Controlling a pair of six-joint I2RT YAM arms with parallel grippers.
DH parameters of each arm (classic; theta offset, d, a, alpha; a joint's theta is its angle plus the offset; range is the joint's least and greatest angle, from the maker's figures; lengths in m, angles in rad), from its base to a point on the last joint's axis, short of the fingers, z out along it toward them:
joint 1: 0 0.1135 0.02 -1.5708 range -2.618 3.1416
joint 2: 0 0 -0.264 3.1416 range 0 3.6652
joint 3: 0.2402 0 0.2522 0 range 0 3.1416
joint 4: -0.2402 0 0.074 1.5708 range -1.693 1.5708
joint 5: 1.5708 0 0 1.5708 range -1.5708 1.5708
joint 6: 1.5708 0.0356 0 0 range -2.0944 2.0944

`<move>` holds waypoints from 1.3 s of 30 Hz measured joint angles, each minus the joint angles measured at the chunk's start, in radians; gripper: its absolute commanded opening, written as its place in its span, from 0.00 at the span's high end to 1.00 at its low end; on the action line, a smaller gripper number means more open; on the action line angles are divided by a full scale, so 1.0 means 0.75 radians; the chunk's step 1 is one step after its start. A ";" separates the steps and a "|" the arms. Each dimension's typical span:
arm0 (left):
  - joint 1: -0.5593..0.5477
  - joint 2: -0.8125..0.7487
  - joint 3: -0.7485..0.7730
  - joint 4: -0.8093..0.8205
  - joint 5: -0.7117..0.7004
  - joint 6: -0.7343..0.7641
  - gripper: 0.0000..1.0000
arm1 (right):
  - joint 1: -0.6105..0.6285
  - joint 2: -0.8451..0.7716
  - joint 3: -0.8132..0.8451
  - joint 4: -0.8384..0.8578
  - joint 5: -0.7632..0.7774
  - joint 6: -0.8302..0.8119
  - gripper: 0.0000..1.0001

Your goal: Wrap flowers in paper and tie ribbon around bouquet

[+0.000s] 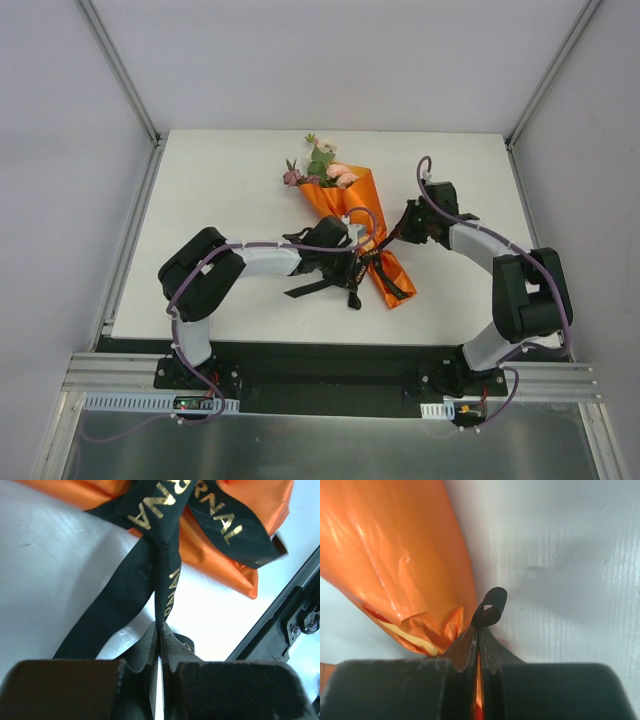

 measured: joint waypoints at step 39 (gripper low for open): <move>0.123 -0.343 -0.543 0.252 -0.070 -0.133 1.00 | -0.151 0.346 0.153 0.070 -0.208 0.257 1.00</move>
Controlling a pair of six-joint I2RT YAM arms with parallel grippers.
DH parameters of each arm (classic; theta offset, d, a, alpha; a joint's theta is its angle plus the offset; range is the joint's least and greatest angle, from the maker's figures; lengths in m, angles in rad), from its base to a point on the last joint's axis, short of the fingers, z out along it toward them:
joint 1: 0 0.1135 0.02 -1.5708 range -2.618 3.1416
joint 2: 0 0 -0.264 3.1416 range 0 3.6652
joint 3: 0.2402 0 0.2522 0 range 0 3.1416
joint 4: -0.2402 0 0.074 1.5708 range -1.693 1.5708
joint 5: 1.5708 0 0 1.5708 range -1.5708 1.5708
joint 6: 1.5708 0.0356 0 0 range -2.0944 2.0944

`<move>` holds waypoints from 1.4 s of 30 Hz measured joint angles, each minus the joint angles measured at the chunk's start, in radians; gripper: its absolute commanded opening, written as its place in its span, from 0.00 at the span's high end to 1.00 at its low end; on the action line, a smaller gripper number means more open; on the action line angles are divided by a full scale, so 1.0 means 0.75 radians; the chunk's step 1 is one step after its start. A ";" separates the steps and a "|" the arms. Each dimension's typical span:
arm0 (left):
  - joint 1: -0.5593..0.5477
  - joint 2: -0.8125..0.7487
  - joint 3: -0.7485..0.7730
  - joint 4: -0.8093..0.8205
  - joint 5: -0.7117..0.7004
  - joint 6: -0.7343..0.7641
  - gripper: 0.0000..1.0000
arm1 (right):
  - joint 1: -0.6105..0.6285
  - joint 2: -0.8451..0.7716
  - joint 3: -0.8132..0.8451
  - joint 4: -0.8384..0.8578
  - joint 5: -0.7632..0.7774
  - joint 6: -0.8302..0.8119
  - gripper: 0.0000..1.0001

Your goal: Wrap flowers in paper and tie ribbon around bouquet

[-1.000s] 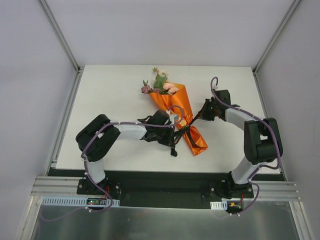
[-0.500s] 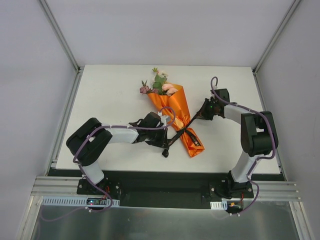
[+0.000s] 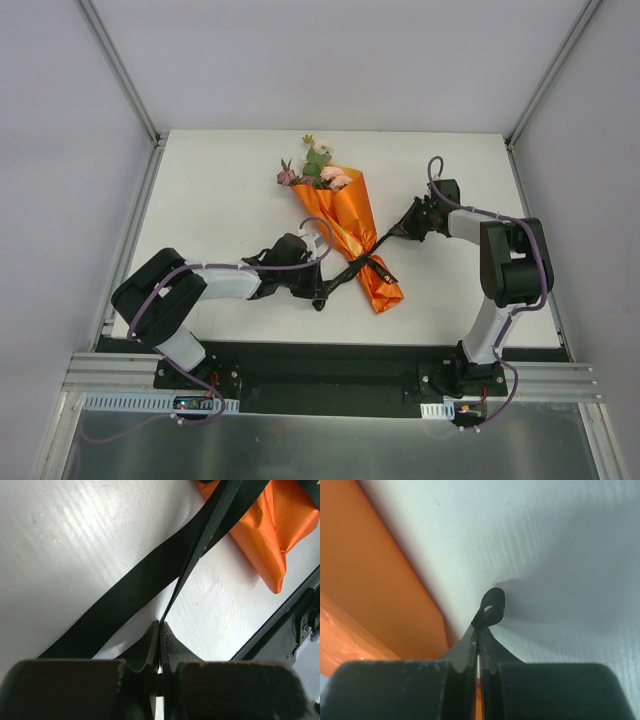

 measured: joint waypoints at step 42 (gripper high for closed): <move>0.271 -0.709 0.149 -0.467 0.404 0.151 0.12 | 0.186 -0.749 0.096 -0.701 0.269 -0.409 0.20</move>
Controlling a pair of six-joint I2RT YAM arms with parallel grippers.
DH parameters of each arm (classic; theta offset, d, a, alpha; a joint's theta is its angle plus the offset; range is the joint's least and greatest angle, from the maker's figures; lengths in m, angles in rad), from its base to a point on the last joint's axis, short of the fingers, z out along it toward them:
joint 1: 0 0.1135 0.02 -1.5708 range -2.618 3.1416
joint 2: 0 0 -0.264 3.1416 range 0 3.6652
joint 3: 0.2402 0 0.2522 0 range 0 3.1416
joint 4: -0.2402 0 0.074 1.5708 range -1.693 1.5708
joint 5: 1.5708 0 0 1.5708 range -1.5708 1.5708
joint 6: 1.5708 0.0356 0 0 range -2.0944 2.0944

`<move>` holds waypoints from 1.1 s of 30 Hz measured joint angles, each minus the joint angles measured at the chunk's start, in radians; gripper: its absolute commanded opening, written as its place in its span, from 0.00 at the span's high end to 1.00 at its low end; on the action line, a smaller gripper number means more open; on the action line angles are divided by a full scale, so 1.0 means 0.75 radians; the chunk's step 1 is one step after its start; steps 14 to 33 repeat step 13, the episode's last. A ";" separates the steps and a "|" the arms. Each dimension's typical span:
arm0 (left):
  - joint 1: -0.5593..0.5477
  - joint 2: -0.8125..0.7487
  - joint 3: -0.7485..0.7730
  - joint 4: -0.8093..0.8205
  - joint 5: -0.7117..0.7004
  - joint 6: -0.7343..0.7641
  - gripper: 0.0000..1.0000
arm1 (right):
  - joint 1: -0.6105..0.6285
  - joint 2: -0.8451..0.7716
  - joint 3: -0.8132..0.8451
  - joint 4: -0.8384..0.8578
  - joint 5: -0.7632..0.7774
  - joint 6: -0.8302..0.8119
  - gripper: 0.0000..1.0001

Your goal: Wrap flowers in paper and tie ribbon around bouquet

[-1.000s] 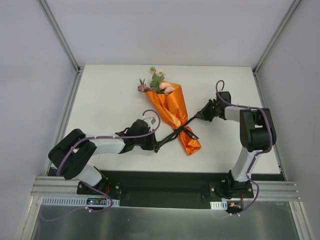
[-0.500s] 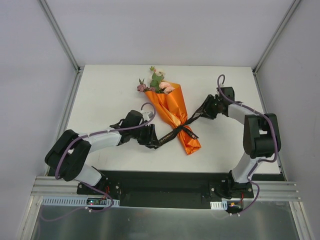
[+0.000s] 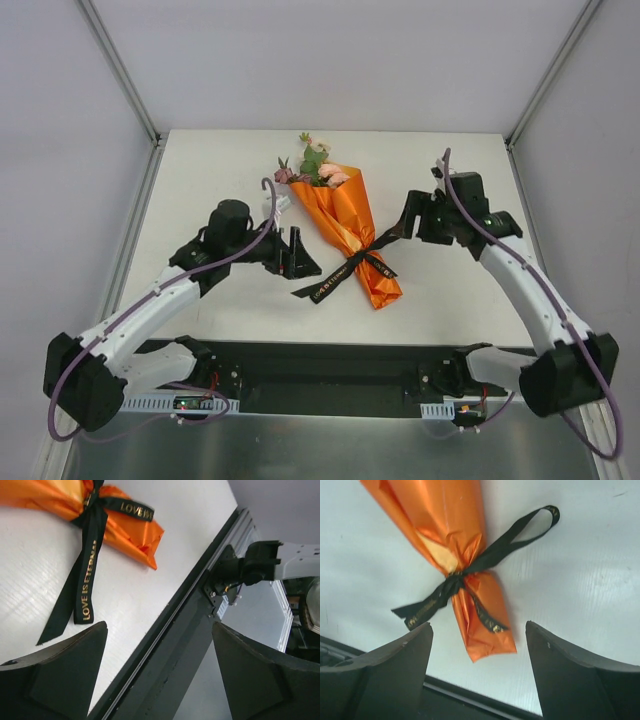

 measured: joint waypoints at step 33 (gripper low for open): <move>0.008 -0.301 0.489 -0.096 -0.051 0.035 0.04 | 0.125 -0.759 0.138 -0.437 0.222 -0.056 0.03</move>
